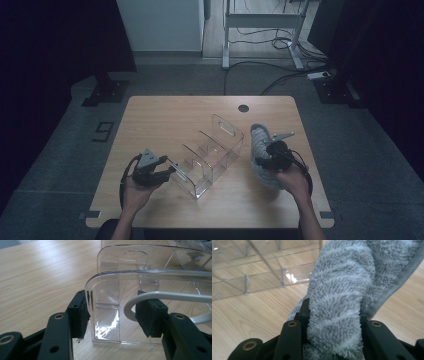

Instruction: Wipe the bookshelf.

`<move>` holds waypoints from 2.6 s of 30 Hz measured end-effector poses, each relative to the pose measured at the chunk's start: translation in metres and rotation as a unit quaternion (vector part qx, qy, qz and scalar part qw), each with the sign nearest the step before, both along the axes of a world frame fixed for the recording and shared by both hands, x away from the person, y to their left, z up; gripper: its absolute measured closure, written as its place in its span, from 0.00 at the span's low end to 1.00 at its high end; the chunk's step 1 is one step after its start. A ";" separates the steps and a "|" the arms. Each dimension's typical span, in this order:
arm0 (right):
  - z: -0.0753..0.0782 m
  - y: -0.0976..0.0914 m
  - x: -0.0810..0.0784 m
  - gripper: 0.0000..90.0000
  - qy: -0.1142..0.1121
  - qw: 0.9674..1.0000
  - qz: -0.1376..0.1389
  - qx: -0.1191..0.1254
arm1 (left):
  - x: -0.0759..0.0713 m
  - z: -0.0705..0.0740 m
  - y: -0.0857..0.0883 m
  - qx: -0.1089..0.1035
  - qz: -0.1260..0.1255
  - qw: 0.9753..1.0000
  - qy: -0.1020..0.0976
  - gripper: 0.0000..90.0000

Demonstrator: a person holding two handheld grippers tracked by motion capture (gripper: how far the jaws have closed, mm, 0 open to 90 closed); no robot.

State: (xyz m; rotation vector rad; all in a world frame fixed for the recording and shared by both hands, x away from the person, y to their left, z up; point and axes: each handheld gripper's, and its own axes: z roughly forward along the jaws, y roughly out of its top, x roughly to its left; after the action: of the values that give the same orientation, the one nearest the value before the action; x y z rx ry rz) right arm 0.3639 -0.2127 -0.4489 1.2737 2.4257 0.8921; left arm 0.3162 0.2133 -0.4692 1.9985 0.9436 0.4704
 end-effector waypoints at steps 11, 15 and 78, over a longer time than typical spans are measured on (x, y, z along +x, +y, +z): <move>-0.009 -0.008 0.005 0.69 0.009 1.000 -0.001 0.023 | -0.014 0.001 0.000 -0.003 -0.012 1.000 0.003 0.51; -0.013 -0.002 0.007 0.69 0.013 0.999 0.012 0.032 | -0.020 0.001 0.002 -0.002 -0.022 1.000 0.004 0.51; -0.038 0.012 -0.007 0.69 0.027 0.999 0.021 0.014 | -0.021 -0.002 0.001 0.004 -0.023 1.000 -0.017 0.50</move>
State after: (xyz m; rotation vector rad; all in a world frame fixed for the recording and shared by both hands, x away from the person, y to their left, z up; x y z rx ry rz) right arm 0.3572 -0.2009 -0.4867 1.2768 2.4998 0.9170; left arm 0.2954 0.2145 -0.4710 2.0095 0.8747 0.4812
